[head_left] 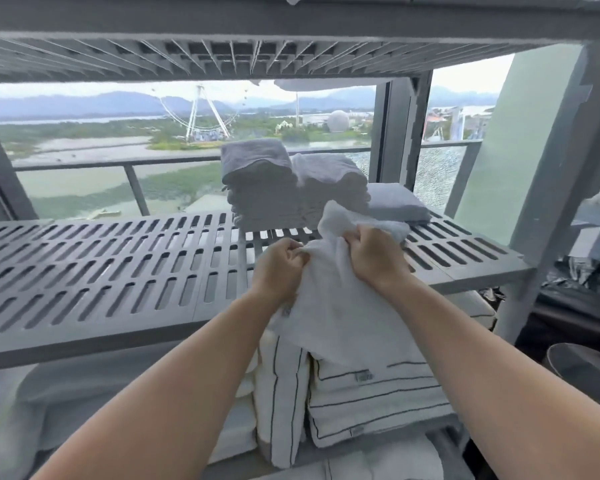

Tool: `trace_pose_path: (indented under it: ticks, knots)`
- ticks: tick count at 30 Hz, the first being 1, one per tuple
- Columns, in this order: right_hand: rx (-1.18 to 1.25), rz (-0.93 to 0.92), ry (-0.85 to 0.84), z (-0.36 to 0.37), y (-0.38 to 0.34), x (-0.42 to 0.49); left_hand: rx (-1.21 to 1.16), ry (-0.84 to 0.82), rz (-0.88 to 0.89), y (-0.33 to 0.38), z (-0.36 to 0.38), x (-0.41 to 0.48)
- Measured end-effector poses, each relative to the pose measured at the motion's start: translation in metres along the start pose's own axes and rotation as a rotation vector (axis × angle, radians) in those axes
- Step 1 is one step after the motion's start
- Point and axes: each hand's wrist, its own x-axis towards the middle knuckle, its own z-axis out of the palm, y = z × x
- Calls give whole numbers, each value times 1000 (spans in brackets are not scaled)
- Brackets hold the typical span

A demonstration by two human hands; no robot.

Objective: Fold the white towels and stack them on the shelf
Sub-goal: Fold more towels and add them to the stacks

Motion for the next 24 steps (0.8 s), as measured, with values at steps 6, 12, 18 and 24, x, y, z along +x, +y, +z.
trace_pose_path:
  ticks: [6, 12, 18, 24]
  knots:
    - [62, -83, -70, 33, -82, -2, -37, 113, -40, -29, -86, 10]
    - [88, -143, -103, 110, -185, 0, 80, 115, -91, -103, -182, 24]
    - [221, -215, -37, 185, -292, 0, 144, 128, -64, -178, -270, 38]
    - [339, -411, 68, 205, -368, 26, 474, 380, 100, -232, -345, 37]
